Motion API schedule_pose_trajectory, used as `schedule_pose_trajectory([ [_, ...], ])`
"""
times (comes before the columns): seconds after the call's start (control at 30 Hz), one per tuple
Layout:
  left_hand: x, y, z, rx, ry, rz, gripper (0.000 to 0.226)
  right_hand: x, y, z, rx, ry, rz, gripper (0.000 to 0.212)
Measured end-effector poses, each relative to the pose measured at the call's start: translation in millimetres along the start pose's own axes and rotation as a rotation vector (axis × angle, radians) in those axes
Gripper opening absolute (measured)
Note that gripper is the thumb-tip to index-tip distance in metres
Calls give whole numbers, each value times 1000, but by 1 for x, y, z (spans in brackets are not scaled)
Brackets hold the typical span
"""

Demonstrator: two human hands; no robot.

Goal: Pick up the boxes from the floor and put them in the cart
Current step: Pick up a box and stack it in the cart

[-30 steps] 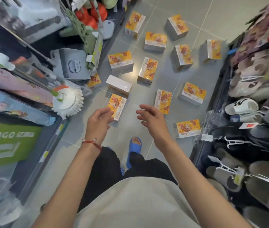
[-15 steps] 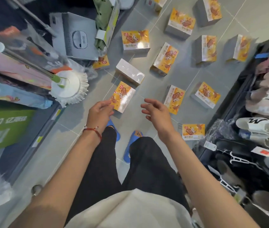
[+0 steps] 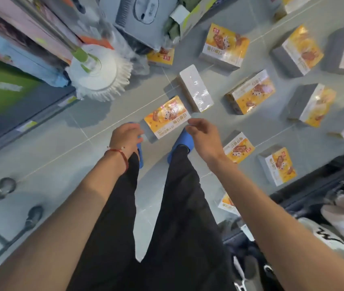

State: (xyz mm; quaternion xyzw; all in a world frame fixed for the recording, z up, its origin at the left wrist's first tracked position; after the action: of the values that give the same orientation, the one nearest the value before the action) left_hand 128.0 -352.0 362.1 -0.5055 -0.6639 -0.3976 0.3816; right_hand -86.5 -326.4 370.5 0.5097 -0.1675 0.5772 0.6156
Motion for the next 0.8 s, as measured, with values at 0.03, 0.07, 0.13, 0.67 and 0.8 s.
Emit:
schedule_pose_trajectory([
  [0.03,-6,-5,3,28,14,-27,30,-10,1,-2,26,11,27,26],
  [0.07,-12,-10,6,51,29,-50,29,-20,1,-5,53,17,53,26],
  [0.13,-26,-22,13,81,52,-86,21,-39,2,-11,95,18,99,26],
  [0.67,-244,-67,123,83,207,-149,19,-265,-77,-95,429,-72,154,45],
  [0.8,-321,-71,156,107,270,-243,37,-329,-103,-116,471,17,112,49],
])
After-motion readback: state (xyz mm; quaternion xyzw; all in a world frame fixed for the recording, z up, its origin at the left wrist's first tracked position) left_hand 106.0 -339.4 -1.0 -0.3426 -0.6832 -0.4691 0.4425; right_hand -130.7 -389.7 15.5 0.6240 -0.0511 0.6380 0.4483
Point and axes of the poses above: each hand's wrist, its own x-axis away from the middle knuckle, its own y-axis out of the back of the hand, z = x × y, the point moved 4 cm from there along -x, towards the middle knuckle, and after that the axes turned 14 degrees about x, right-handed, at the moved point
